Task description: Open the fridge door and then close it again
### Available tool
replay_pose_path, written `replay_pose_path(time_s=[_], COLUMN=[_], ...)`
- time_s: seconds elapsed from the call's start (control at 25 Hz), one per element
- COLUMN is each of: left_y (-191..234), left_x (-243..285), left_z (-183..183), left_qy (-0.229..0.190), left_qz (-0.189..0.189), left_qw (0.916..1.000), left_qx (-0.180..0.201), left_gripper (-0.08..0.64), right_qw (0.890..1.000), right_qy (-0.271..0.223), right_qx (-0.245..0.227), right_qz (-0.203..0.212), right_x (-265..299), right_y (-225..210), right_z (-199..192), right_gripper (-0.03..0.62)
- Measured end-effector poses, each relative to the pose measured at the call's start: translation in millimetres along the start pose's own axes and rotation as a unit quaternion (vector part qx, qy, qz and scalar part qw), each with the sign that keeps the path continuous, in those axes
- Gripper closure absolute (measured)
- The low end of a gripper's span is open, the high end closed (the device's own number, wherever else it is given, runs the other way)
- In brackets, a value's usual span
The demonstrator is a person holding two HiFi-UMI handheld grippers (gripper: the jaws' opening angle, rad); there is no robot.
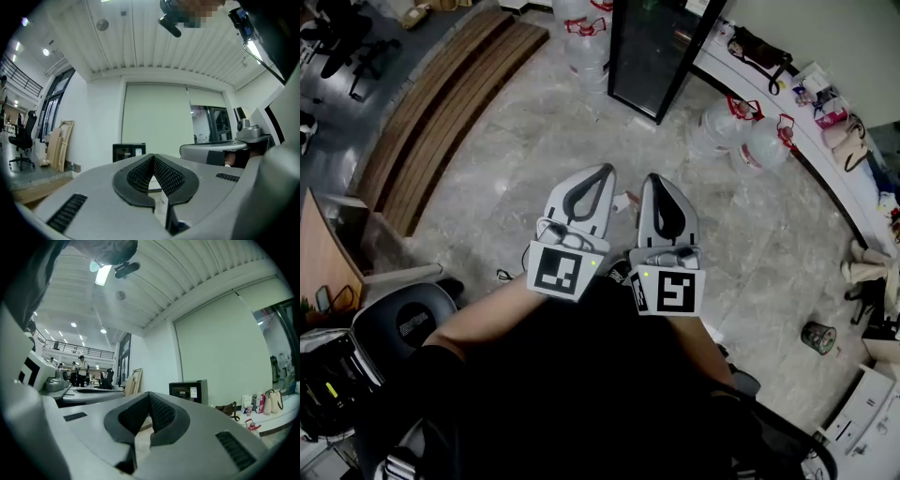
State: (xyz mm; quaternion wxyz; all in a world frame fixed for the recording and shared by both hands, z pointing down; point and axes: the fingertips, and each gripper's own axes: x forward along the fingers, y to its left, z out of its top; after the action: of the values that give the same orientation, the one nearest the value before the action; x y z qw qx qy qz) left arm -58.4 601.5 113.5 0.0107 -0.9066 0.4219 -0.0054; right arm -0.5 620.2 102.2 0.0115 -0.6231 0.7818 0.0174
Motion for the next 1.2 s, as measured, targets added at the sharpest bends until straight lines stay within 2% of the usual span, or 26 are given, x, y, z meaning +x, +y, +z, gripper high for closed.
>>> replay_pose_path(time_s=[0.4, 0.64, 0.8, 0.92, 1.2], left_y=[-12, 2, 32, 63, 151], left_x=[17, 33, 52, 78, 153], left_z=[1, -1, -11, -28, -46], left_qy=[-0.002, 0.007, 0.01, 0.022, 0.023], left_qz=[0.022, 0.047, 0.059, 0.061, 0.04], left_qw=[0.9997, 0.9988, 0.9982, 0.9977, 0.9985], left_qx=[-0.001, -0.007, -0.007, -0.02, -0.029], left_gripper=[0.552, 0.552, 0.552, 0.552, 0.552], right_qw=[0.999, 0.999, 0.999, 0.999, 0.999], right_qy=[-0.003, 0.009, 0.019, 0.031, 0.042], right_qx=[0.033, 0.029, 0.028, 0.031, 0.017], right_qz=[0.005, 0.01, 0.004, -0.006, -0.016], right_x=[1, 22, 55, 92, 205], right_y=[-33, -48, -56, -62, -62], right_z=[-3, -5, -17, -33, -50], right_gripper=[0.577, 0.577, 0.577, 0.577, 0.575])
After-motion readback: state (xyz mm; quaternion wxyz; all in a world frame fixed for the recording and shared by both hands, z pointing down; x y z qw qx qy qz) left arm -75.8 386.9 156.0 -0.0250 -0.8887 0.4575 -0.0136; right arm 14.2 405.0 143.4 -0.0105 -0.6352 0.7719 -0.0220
